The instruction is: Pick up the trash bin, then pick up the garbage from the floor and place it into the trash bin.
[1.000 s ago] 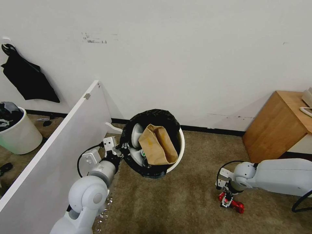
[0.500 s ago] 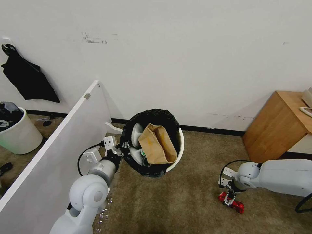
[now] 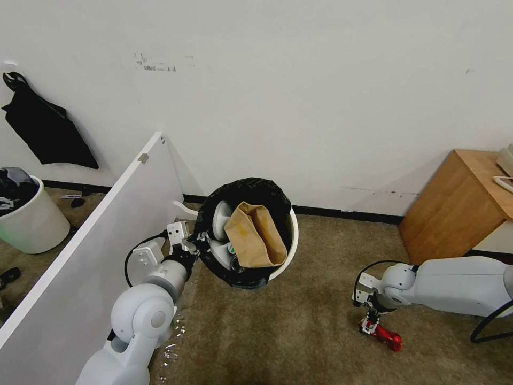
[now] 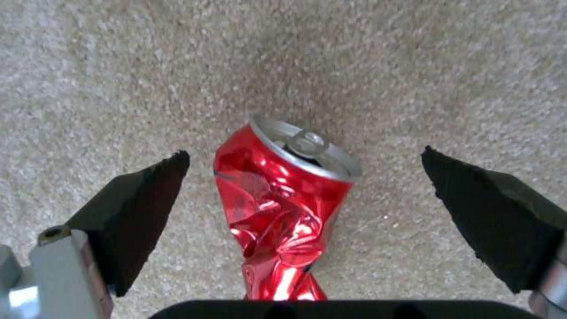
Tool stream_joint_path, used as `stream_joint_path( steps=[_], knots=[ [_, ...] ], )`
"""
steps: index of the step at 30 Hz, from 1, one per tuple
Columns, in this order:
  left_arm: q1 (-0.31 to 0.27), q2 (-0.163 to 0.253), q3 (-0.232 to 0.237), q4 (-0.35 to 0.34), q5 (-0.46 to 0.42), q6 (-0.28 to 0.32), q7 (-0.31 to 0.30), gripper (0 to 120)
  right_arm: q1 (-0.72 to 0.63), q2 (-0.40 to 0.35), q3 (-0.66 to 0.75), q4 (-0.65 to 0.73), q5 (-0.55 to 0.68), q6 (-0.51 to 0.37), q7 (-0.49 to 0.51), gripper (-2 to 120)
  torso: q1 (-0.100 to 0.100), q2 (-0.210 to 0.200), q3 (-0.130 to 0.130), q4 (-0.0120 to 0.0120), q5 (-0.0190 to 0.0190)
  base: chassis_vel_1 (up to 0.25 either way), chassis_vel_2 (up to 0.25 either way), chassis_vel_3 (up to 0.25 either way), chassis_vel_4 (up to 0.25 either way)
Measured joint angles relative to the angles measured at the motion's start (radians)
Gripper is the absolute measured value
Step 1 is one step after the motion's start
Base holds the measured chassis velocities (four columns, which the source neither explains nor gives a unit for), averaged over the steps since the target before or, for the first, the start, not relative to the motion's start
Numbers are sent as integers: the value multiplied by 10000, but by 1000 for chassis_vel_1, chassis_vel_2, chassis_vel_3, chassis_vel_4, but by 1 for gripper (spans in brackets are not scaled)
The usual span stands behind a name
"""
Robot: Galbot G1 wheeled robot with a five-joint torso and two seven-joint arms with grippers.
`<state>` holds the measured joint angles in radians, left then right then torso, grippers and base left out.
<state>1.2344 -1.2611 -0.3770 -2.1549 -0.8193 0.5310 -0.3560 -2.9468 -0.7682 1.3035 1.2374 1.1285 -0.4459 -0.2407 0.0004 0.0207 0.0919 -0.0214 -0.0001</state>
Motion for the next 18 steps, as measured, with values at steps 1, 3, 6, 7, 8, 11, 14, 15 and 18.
stream_joint_path(
  steps=[1,3,6,7,8,11,14,15,18],
  knots=[
    [0,0,0,0,0,0,0,1,0,0,0,0,0,0,0,100,0,0,0,0,0,0,0,0,0],
    [-31,-2,12,30,-5,-6,0,1,-1,35,-13,9,2,22,14,100,0,0,0,-1,0,0,0,0,0],
    [-52,-23,26,65,-6,-10,-6,1,-3,91,-55,18,2,91,44,100,0,0,0,-1,0,0,0,0,0],
    [-52,-26,28,69,-6,-10,-6,1,-6,111,-78,26,2,117,51,100,0,0,0,0,0,0,0,0,0],
    [-51,-26,28,71,-6,-10,-6,1,-7,131,-109,43,-1,140,57,100,0,0,0,-1,0,0,0,0,0],
    [-51,-27,18,72,-6,-12,-7,1,-9,137,-167,50,-15,174,64,100,0,1,0,-1,1,0,0,0,0],
    [-29,-27,-23,69,-6,-14,-10,1,-11,95,-228,49,-14,227,72,100,0,1,-1,-1,1,0,0,0,0],
    [-29,-27,-23,69,-6,-14,-10,1,-11,95,-228,49,-14,227,72,100,0,1,-1,-1,1,0,0,0,0],
    [31,-34,-70,41,-3,-15,-12,1,-15,7,-326,52,-11,267,75,100,0,0,0,0,1,0,0,0,0]
  ],
)
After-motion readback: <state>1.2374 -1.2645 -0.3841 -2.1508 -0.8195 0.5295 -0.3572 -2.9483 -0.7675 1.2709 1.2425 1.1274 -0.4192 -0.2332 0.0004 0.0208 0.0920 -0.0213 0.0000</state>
